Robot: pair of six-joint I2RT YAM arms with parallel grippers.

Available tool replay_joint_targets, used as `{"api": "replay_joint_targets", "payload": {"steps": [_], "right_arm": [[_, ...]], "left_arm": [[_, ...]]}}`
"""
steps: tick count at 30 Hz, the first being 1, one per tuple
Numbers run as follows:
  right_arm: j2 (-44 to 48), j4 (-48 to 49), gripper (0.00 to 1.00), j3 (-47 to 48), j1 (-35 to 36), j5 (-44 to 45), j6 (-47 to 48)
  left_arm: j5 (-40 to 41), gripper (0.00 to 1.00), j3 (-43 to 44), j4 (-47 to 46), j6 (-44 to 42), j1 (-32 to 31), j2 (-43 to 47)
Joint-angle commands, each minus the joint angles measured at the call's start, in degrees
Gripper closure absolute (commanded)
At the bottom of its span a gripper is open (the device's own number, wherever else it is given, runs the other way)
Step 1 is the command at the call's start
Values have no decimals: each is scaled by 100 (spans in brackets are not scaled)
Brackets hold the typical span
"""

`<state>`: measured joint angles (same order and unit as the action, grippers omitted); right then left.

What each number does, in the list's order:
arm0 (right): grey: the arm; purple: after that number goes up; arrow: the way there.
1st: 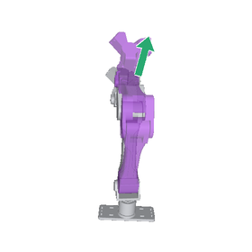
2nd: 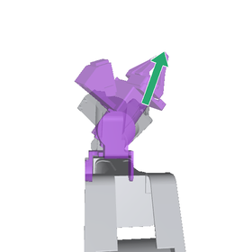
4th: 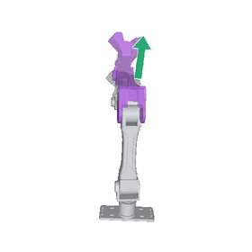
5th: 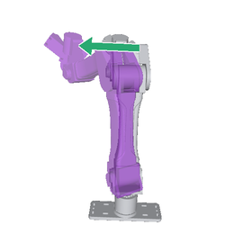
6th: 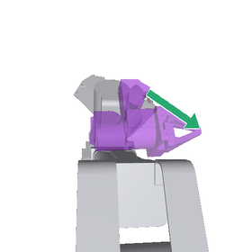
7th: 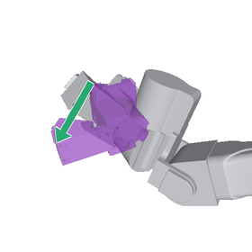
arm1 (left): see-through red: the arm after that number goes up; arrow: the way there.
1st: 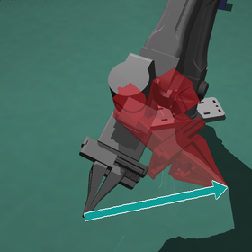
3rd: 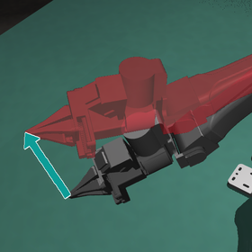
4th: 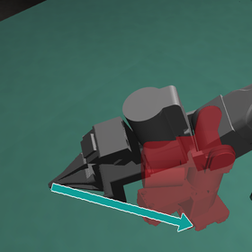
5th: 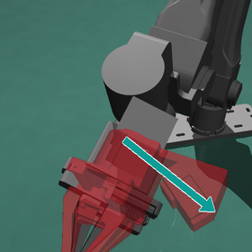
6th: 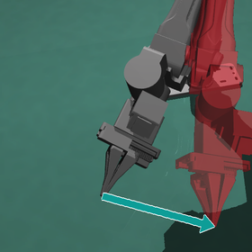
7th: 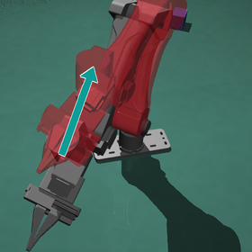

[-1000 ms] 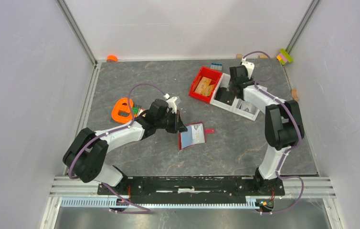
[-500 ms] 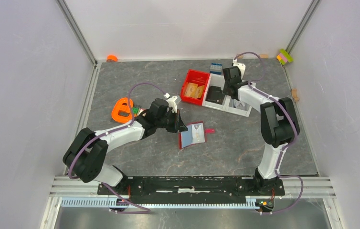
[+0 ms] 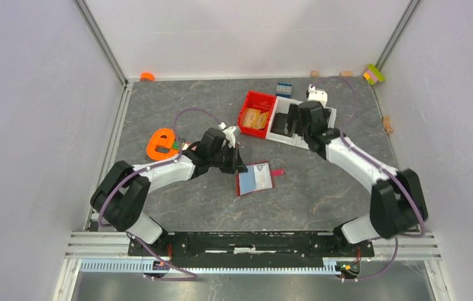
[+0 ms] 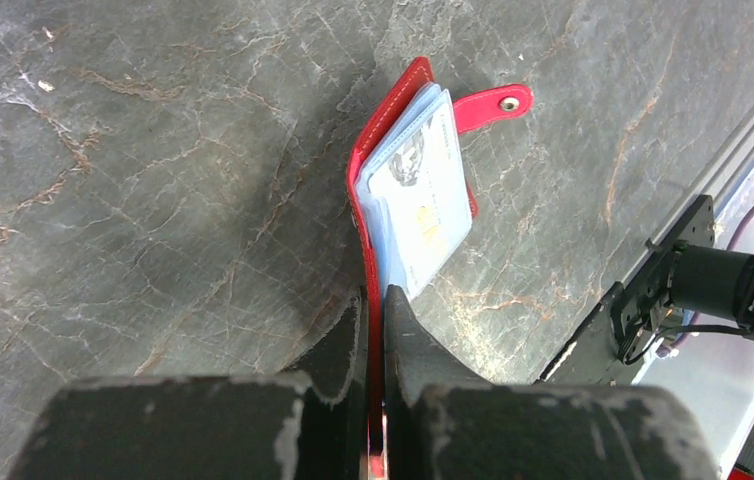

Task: Take the credit cards out of the card holder
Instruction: Move the storage box to the center of the board, then remove the credit card from the card holder.

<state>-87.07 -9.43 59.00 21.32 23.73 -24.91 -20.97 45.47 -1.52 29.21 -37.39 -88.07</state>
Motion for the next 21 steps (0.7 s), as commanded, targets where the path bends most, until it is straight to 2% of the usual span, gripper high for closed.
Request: {"api": "replay_joint_targets", "payload": {"steps": [1, 5, 9, 16, 21], "right_arm": [[1014, 544, 5, -960, 588, -138, 338], [1582, 1270, 9, -2104, 862, -1142, 308], [1558, 1659, 11, -2752, 1013, -1564, 354], [1188, 2768, 3, -3350, 1014, -3076, 429], [981, 2605, 16, -3239, 1014, -3179, 445]], "left_arm": [[206, 92, 314, 303, -251, -23, -253], [443, 92, 429, 483, -318, -23, -490], [467, 93, 427, 401, -398, -27, -513], [380, 93, 220, 178, -531, -23, -205], [890, 93, 610, 821, -581, -32, -658]]}}
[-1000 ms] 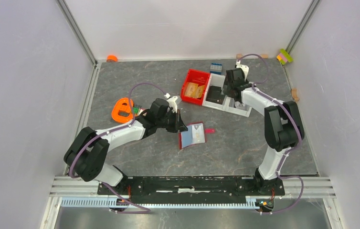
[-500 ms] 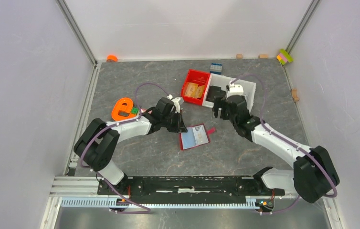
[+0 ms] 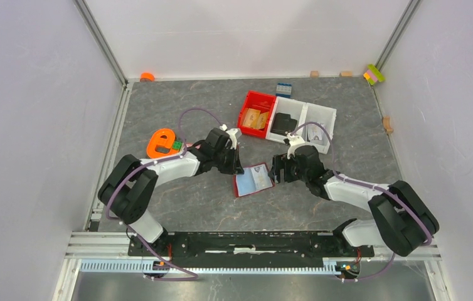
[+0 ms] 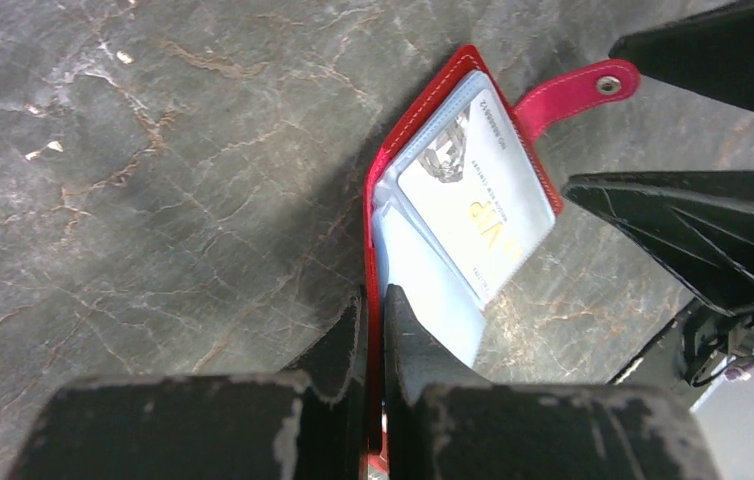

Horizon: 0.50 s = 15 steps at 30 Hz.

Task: Take the credit cards out of the card holder
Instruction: Remove the credit card from the card holder.

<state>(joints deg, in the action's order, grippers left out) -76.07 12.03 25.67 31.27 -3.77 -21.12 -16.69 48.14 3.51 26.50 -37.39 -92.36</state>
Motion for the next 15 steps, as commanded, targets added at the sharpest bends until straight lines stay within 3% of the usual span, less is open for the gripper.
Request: {"api": "replay_joint_targets", "payload": {"steps": [1, 6, 13, 15], "right_arm": [[-167, 465, 20, 117, 20, -490, 51], [-570, 482, 34, 268, 98, -822, -24], [-1067, 845, 35, 331, 160, -1451, -281], [-1030, 978, 39, 265, 160, -1602, -375]], "left_arm": [[522, 94, 398, 395, -312, -33, -319], [580, 93, 568, 545, -322, -40, -584], [664, 93, 648, 571, -347, -102, -803], [716, 93, 694, 576, -347, -119, -907]]}}
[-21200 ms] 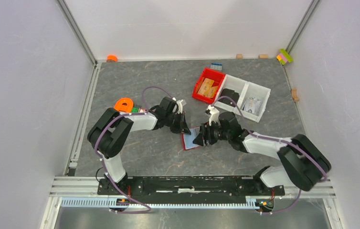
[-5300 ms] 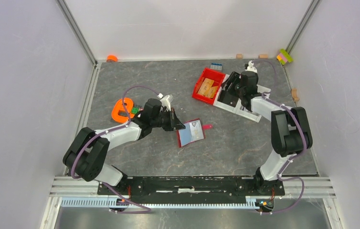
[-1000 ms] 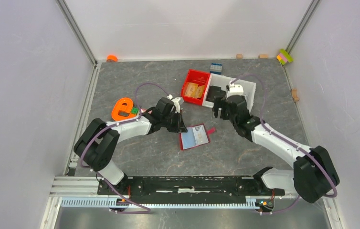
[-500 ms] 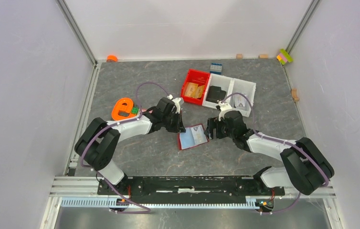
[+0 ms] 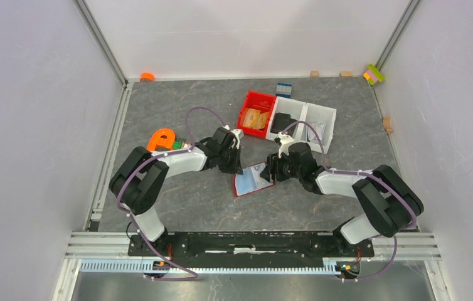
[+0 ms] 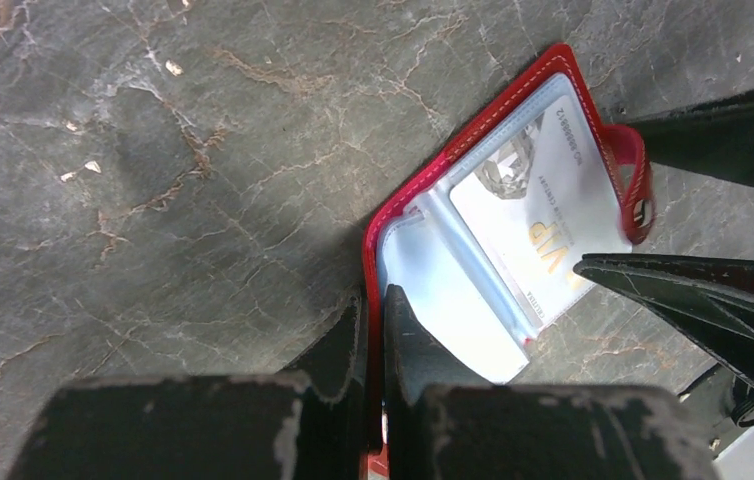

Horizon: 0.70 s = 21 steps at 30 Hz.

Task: Take the credit cards out of the card holder
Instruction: Remove the credit card from the card holder.

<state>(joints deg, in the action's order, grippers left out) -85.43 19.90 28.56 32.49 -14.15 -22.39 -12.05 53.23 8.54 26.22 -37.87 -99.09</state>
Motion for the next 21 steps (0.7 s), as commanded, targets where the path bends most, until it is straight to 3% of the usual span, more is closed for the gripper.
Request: {"api": "replay_joint_targets", "payload": {"steps": [1, 5, 8, 13, 15, 21], "right_arm": [[-57, 303, 42, -61, 38, -657, -301], [175, 331, 50, -150, 42, -578, -352], [346, -188, 57, -51, 36, 138, -117], [630, -427, 90, -32, 36, 748, 0], [782, -371, 100, -82, 36, 747, -7], [1218, -217, 100, -319, 31, 844, -68]], "left_arm": [[283, 93, 208, 83, -319, -78, -301], [454, 94, 349, 280, -319, -98, -470], [557, 94, 358, 338, -321, -98, -432], [546, 93, 278, 275, -328, -98, -242], [495, 87, 226, 187, -320, -98, -138], [652, 53, -49, 63, -301, -98, 441]]}}
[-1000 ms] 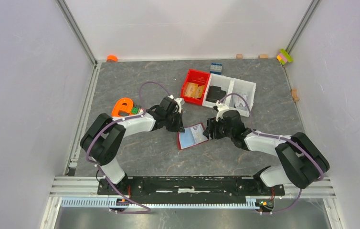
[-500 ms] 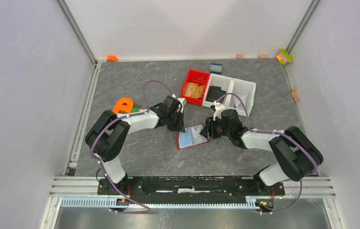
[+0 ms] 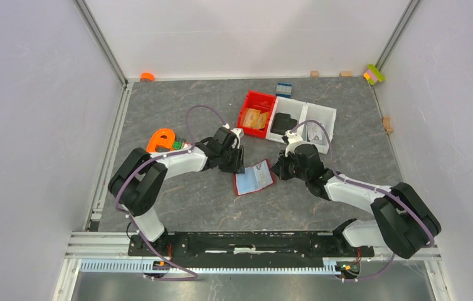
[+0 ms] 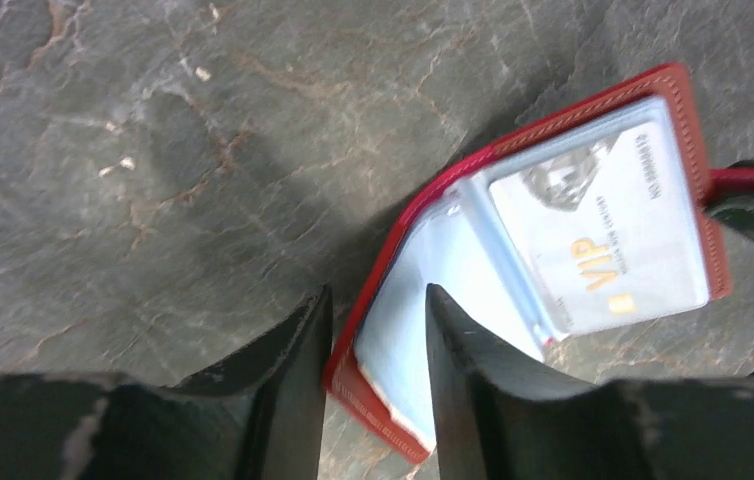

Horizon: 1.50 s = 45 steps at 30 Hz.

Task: Take the credit cards out of the card holder
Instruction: Remove the credit card from the card holder.

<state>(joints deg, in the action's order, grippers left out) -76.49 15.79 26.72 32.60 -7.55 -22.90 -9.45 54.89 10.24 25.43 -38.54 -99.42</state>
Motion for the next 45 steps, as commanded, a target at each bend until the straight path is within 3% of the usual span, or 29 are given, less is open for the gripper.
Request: {"api": "replay_joint_targets", "payload": {"steps": [1, 7, 9, 16, 19, 22, 25, 30, 32, 35, 37, 41, 44, 45], "right_arm": [[370, 218, 100, -153, 27, 163, -30], [356, 407, 100, -215, 22, -101, -97], [290, 415, 100, -219, 27, -132, -116], [156, 509, 100, -236, 27, -211, -195], [119, 584, 100, -271, 26, -258, -244], [40, 694, 100, -297, 27, -393, -310], [25, 890, 100, -368, 27, -591, -401], [-22, 1362, 100, -509, 32, -960, -513], [-23, 1400, 100, -518, 25, -989, -494], [49, 1387, 100, -527, 21, -910, -440], [158, 1330, 93, -536, 18, -797, -384], [563, 1122, 81, -585, -25, -462, -287], [986, 1170, 62, -752, -106, -292, -275], [1114, 1212, 51, -820, -142, -267, -277]], "left_arm": [[440, 49, -274, -140, -215, -28, 614], [136, 10, -769, -693, -31, 48, 1141], [-296, 9, -664, -606, 63, 146, 807], [-957, 27, -283, 51, 282, 176, -101], [-1877, 42, -650, -868, 627, 309, -78], [-2954, 59, -1178, -2534, 1359, 561, -39], [-3339, 63, -1528, -3598, 1744, 776, 29], [-3478, 64, -1290, -3537, 1598, 761, -420], [-3643, 71, -1251, -3698, 1736, 761, -571], [-3739, 91, -1308, -3804, 1732, 778, -427], [-3739, 98, -1386, -3814, 1673, 816, -197], [-3879, 98, -1744, -4542, 1941, 907, 344], [-4066, 98, -2056, -5499, 2304, 935, 720], [-4111, 98, -2142, -5709, 2405, 934, 824]]}}
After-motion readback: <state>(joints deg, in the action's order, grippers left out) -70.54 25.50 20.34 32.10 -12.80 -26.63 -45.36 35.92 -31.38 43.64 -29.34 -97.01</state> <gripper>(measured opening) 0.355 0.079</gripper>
